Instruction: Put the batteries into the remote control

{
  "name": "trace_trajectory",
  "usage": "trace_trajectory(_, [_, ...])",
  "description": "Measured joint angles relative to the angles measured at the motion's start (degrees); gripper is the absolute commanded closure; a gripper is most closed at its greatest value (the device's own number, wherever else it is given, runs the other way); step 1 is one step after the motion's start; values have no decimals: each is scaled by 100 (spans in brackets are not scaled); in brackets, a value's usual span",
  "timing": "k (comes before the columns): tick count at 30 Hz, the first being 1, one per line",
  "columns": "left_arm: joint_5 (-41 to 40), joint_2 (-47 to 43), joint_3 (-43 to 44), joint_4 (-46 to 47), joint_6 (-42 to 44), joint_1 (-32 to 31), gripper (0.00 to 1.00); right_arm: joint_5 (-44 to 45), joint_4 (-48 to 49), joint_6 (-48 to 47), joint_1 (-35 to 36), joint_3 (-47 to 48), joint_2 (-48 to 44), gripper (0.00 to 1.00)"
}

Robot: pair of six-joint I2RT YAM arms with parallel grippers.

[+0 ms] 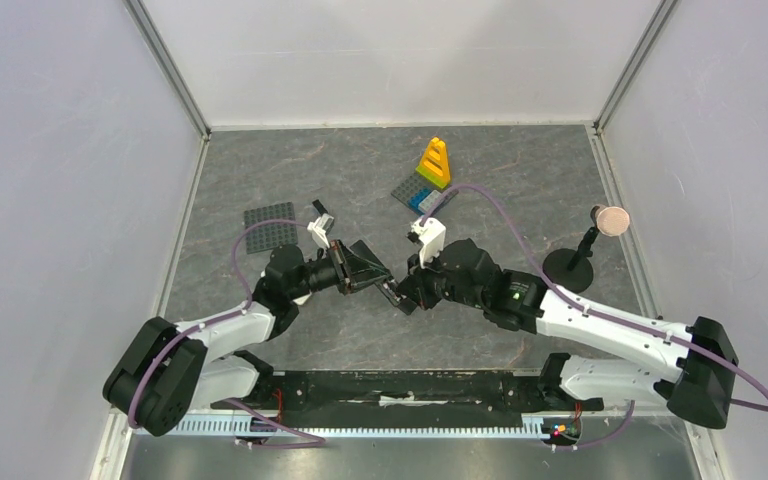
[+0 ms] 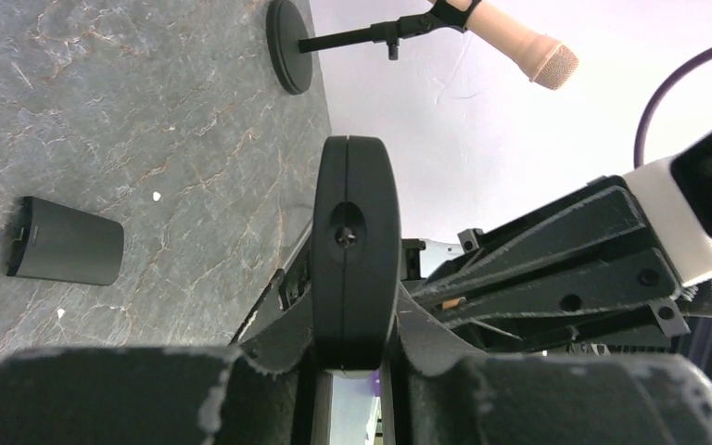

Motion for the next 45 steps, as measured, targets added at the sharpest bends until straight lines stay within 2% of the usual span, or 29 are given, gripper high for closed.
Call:
trace_trajectory(12, [37,-153,-7,13,2,0,98,730,-374,-208,496,461,315,97])
trace_trajectory(28, [-90,-424,-7,-273,48,0,98,920,-660,-310,577,737,490,96])
trace_trajectory(36, [-120,-682,-7,-505,247,2,98,916,-1523,-275,584,1648,1091,93])
trace_trajectory(45, [-116,-697,-7,-748,422,2,98,918,-2076,-262,590,1923,1320,90])
